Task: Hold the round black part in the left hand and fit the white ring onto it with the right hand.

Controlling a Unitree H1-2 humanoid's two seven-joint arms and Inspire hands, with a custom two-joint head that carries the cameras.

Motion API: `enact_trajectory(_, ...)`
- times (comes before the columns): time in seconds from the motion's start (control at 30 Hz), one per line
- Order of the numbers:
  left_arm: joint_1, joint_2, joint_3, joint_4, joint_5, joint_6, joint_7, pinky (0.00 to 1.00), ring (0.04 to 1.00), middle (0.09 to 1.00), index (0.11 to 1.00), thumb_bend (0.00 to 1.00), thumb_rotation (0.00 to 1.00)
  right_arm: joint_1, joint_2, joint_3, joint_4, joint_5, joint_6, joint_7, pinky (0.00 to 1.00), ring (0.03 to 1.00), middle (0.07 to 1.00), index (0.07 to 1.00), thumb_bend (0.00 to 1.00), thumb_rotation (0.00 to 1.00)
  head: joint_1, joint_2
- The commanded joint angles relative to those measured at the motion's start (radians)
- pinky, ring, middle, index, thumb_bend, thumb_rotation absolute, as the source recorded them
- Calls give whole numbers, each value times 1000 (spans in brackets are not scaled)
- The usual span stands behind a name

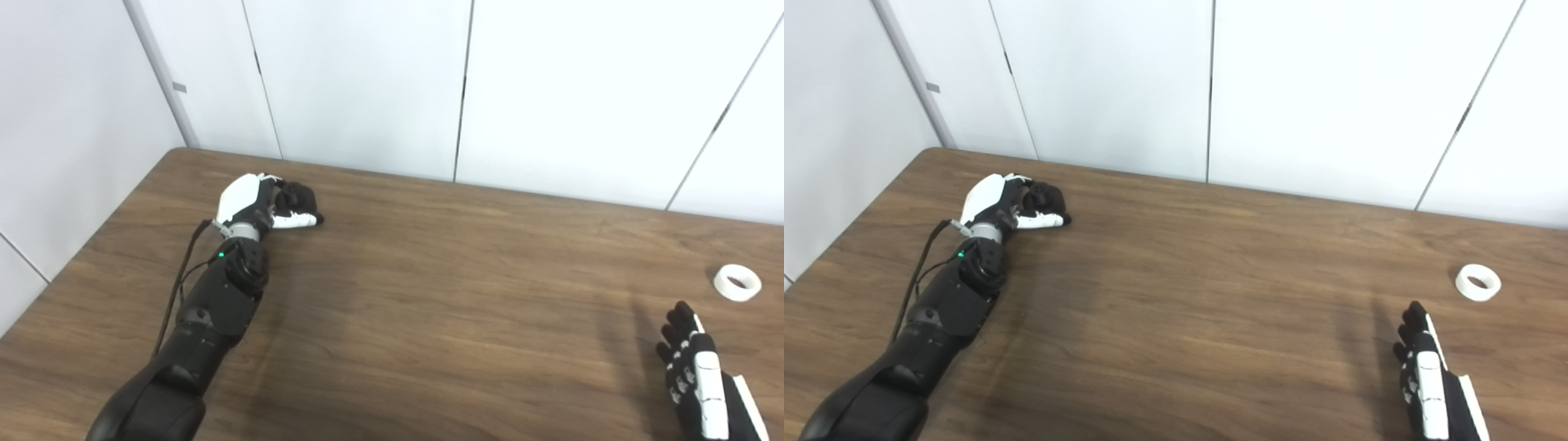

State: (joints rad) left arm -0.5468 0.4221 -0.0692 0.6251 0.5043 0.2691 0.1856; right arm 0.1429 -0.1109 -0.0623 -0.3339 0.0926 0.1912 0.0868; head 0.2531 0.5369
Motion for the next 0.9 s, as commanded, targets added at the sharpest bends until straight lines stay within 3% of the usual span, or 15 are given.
enact_trajectory(0.0, -61, 34, 2, -15, 2, 4, 10, 1000, 994, 923, 728, 962, 353, -9, -2, -6, -10, 11, -49, 2, 1000, 1000, 1000, 1000, 286, 1000, 1, 2)
enact_trajectory(0.17, -58, 34, 0, -9, 5, -7, 26, 1000, 978, 896, 666, 930, 303, -7, -7, -7, -5, 7, -55, 3, 1000, 1000, 998, 1000, 303, 1000, 3, 3)
enact_trajectory(0.3, -51, 29, 17, -5, -16, -33, 40, 1000, 962, 861, 584, 864, 158, -7, -5, -12, -9, 19, -46, 4, 1000, 1000, 1000, 1000, 309, 1000, 4, 2)
enact_trajectory(0.33, -50, 28, 21, -4, -20, -42, 46, 1000, 952, 846, 537, 699, 111, -7, -5, -12, -9, 20, -45, 3, 1000, 1000, 1000, 1000, 310, 1000, 4, 2)
enact_trajectory(0.37, -47, 29, 20, -2, -21, -54, 52, 1000, 945, 837, 507, 596, 82, -8, -5, -13, -10, 21, -43, 3, 1000, 1000, 1000, 1000, 311, 1000, 4, 3)
enact_trajectory(0.43, -41, 31, 16, -5, -22, -61, 57, 1000, 926, 811, 489, 543, 58, -9, -6, -13, -11, 25, -40, 4, 1000, 1000, 1000, 1000, 315, 1000, 4, 3)
enact_trajectory(0.87, -11, 52, -7, -45, 0, -62, 67, 1000, 903, 766, 484, 523, 48, -13, -18, -18, -7, 38, -46, 15, 1000, 1000, 1000, 1000, 350, 1000, 7, 5)
